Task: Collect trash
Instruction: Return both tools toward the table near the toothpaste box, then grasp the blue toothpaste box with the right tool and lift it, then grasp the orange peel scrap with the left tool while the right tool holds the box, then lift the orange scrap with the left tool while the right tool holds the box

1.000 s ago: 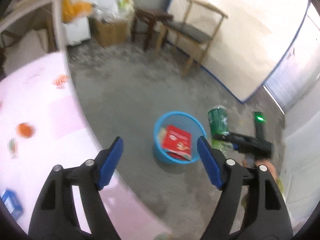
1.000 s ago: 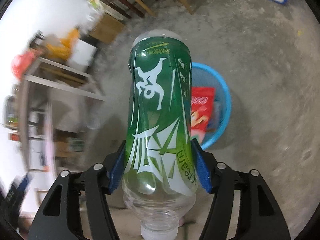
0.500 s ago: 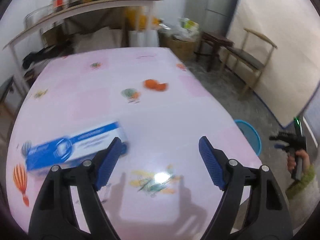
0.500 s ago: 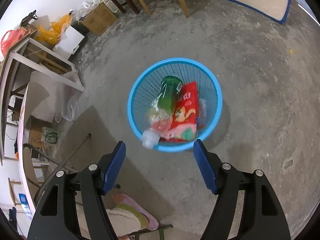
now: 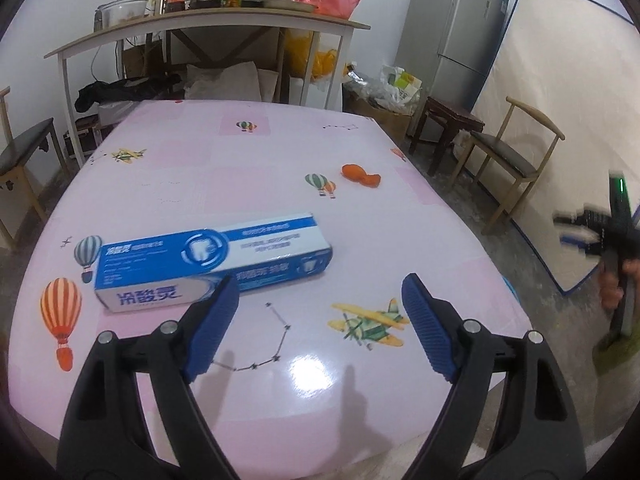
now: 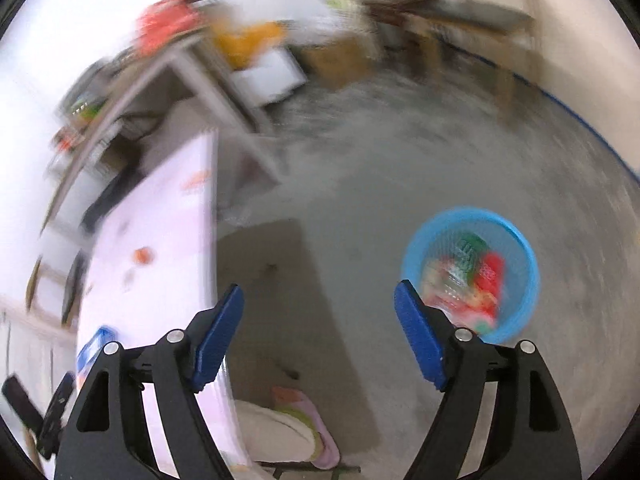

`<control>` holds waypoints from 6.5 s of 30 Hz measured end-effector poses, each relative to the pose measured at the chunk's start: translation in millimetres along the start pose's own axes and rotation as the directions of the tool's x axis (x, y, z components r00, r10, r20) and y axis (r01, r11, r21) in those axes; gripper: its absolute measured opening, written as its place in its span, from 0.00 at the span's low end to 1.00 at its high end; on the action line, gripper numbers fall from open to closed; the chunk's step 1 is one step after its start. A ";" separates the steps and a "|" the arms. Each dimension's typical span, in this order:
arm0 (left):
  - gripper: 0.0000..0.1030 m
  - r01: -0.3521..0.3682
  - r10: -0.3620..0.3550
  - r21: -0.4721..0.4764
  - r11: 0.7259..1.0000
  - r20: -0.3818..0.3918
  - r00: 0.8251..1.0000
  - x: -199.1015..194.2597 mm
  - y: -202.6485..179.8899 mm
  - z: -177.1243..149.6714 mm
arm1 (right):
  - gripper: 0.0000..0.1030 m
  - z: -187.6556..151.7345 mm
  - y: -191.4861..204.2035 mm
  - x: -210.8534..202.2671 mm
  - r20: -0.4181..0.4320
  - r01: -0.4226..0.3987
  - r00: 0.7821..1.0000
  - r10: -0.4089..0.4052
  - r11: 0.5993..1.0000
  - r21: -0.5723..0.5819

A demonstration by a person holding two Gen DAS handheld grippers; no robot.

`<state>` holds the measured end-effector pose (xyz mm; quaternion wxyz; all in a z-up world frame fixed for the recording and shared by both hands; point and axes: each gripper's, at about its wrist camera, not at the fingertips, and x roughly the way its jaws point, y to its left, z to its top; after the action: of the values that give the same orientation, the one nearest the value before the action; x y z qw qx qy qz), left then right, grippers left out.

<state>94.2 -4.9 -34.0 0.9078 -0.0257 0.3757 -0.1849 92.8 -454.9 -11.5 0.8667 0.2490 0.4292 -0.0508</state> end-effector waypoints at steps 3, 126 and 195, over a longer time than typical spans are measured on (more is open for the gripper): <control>0.79 -0.016 0.016 0.007 1.000 0.008 1.000 -7.4 7.0 -8.3 | 0.75 11.4 67.5 19.3 -0.046 -0.099 0.995 0.093 0.984 -0.150; 0.62 -0.143 0.139 -0.092 0.985 -0.053 0.989 -15.4 76.4 -43.2 | 0.48 -88.6 263.9 124.6 -0.377 -0.171 0.924 -0.059 0.818 -0.549; 0.09 0.021 -0.027 -0.043 0.999 -0.141 0.990 68.1 10.2 5.7 | 0.60 -89.7 218.7 112.6 -0.325 -0.057 0.938 -0.123 0.868 -0.493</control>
<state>145.6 -20.1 -77.6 0.8759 -0.0357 0.4424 -0.1895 164.9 -207.6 -58.7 0.8114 0.0160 0.5773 0.0902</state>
